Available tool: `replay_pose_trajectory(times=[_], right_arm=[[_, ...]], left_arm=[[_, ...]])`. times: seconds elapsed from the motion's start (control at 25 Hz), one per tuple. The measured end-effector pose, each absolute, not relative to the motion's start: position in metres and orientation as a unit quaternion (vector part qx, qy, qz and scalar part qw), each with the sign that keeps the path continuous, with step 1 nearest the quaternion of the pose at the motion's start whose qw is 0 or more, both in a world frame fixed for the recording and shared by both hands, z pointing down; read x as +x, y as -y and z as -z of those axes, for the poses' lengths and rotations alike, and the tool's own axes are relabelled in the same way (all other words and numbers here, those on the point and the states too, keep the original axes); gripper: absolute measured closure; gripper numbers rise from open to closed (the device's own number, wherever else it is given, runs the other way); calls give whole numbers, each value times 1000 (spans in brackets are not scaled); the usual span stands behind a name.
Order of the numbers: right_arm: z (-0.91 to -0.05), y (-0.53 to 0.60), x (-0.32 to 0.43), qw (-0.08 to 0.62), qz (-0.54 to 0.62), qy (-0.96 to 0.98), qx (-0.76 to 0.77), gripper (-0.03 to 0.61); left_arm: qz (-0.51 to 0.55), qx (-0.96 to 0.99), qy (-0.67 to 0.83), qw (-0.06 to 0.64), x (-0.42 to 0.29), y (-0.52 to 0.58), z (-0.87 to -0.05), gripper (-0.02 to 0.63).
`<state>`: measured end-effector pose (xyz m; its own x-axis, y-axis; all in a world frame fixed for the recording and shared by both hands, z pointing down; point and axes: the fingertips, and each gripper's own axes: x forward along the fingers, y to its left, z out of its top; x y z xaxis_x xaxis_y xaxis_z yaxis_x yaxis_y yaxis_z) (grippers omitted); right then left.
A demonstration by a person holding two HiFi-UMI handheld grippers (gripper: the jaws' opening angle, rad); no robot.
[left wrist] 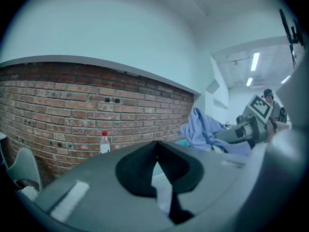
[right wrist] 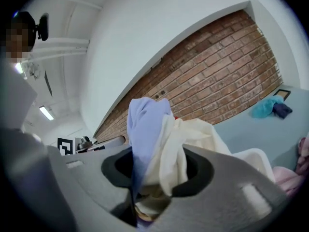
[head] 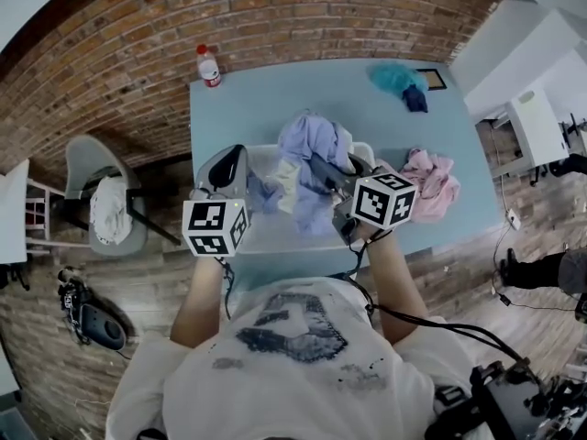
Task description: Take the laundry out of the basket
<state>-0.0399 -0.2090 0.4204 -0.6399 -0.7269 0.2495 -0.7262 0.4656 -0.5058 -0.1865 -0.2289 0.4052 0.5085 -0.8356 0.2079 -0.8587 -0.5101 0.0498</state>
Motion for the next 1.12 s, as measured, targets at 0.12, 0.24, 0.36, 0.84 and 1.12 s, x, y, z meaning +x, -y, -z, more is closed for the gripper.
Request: replay_pose_trajectory(times=[0.12, 0.24, 0.36, 0.84, 1.12], right_arm=[[-394, 208, -35, 9, 264, -859, -439, 416], [-371, 206, -29, 17, 236, -859, -453, 416], [-352, 205, -24, 22, 208, -859, -467, 416], [-326, 199, -12, 14, 158, -854, -495, 416], [-329, 200, -12, 13, 162, -853, -495, 416]], left_arm=[[-73, 868, 487, 67, -182, 229, -395, 623], [-68, 870, 486, 56, -178, 228, -383, 623], [-64, 870, 488, 43, -175, 228, -370, 623], [-52, 871, 487, 22, -164, 225, -341, 623], [-56, 871, 488, 26, -163, 226, -345, 623]])
